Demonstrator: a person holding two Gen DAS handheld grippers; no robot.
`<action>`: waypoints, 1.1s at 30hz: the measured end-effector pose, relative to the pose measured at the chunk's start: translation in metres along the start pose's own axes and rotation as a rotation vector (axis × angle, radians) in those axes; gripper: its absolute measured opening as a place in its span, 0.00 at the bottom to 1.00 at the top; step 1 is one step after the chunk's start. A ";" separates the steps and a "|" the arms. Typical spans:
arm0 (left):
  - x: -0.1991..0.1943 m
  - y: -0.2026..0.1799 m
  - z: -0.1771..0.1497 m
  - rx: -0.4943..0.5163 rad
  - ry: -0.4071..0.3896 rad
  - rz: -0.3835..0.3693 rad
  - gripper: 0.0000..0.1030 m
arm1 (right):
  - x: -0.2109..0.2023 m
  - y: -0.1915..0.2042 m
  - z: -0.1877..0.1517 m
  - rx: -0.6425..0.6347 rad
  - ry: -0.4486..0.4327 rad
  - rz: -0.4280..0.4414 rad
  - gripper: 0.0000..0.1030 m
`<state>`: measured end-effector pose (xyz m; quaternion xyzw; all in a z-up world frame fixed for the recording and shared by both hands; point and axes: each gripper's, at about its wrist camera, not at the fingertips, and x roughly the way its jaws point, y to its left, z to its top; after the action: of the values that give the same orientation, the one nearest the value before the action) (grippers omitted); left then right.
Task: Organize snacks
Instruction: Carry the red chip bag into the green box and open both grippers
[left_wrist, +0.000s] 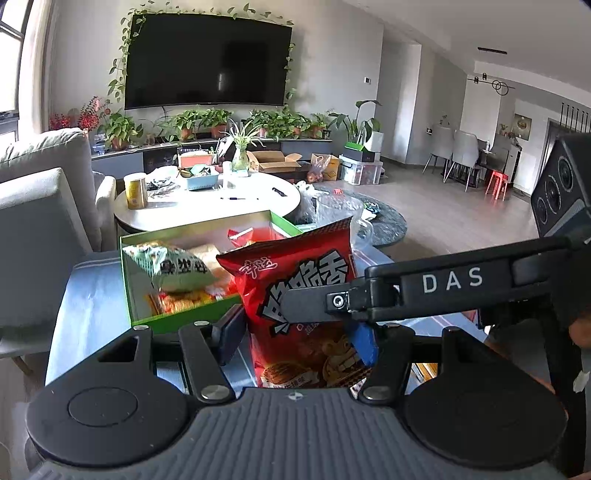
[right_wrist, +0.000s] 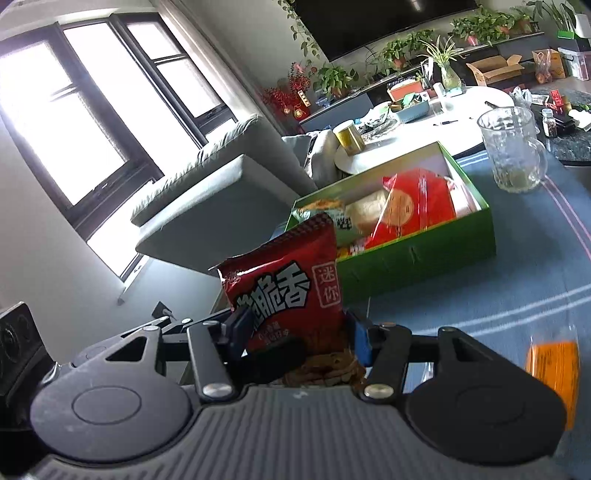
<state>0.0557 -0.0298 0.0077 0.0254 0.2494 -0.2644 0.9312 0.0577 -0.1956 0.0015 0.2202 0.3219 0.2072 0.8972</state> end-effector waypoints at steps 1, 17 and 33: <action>0.004 0.002 0.004 -0.001 -0.003 0.000 0.55 | 0.002 -0.001 0.003 0.001 -0.004 0.000 0.48; 0.069 0.035 0.058 -0.014 -0.062 0.036 0.59 | 0.049 -0.023 0.072 0.031 -0.081 0.030 0.48; 0.150 0.070 0.073 -0.076 -0.022 0.072 0.59 | 0.113 -0.056 0.104 0.081 -0.046 -0.007 0.48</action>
<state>0.2346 -0.0548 -0.0057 -0.0041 0.2481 -0.2212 0.9431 0.2195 -0.2109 -0.0109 0.2601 0.3103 0.1858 0.8953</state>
